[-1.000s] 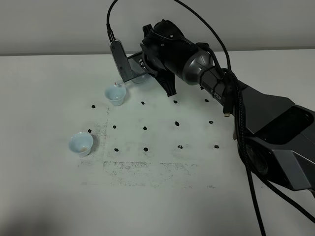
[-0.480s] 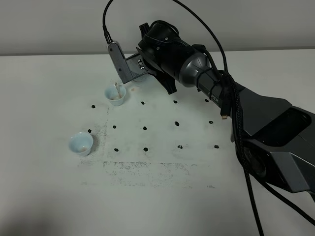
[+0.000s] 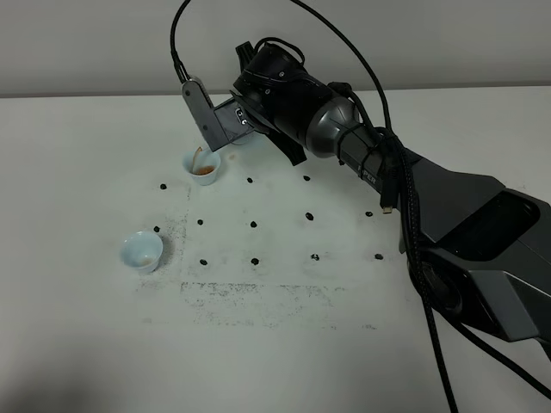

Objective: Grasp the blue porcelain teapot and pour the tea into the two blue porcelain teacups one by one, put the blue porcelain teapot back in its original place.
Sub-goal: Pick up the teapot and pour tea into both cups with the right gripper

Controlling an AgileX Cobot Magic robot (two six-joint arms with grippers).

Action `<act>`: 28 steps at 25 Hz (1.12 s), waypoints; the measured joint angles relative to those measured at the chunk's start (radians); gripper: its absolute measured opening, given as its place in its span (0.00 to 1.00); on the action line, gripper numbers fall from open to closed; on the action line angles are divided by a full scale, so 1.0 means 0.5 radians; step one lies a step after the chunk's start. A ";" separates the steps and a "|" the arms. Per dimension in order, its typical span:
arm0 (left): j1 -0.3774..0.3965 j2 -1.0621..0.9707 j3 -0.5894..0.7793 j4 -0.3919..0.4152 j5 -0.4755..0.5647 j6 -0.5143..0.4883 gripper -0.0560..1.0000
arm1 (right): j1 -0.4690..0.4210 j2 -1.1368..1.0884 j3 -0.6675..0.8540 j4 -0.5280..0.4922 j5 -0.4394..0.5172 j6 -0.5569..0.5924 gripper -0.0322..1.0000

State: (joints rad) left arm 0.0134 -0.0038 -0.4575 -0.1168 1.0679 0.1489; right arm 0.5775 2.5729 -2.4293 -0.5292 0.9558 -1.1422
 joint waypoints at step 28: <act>0.000 0.000 0.000 0.000 0.000 0.000 0.74 | 0.000 0.000 0.000 -0.087 -0.011 -0.005 0.11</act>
State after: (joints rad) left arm 0.0134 -0.0038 -0.4575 -0.1168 1.0679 0.1489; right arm 0.5775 2.5729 -2.4293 -0.5726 0.9505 -1.1447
